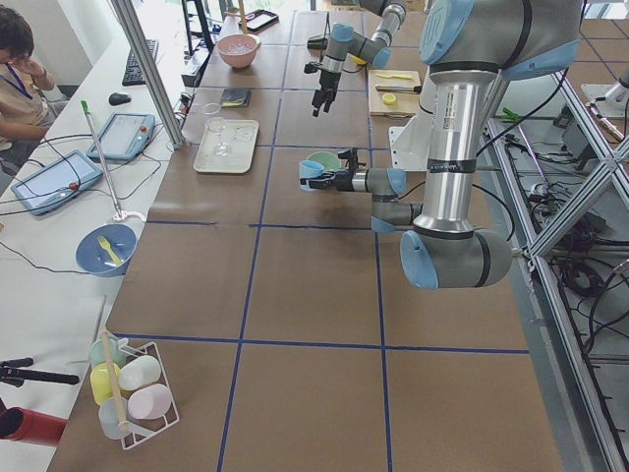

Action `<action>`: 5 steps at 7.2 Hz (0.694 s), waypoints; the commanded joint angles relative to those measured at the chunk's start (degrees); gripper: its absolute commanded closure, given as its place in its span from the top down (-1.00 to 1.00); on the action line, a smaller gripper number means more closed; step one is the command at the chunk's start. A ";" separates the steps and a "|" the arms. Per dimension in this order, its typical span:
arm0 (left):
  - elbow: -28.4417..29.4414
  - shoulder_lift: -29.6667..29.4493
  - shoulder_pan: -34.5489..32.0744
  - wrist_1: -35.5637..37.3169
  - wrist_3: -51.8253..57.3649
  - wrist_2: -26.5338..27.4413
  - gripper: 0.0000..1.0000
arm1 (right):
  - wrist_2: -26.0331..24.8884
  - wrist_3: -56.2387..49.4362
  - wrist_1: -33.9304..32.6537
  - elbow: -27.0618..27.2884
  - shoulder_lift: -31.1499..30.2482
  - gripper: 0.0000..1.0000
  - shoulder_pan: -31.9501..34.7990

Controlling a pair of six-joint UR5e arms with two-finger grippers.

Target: Pour ice into bowl

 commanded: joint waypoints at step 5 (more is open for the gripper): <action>-7.84 -3.10 2.10 36.11 28.38 3.71 -1.00 | 0.15 -4.54 -0.14 -0.59 -2.33 1.00 3.41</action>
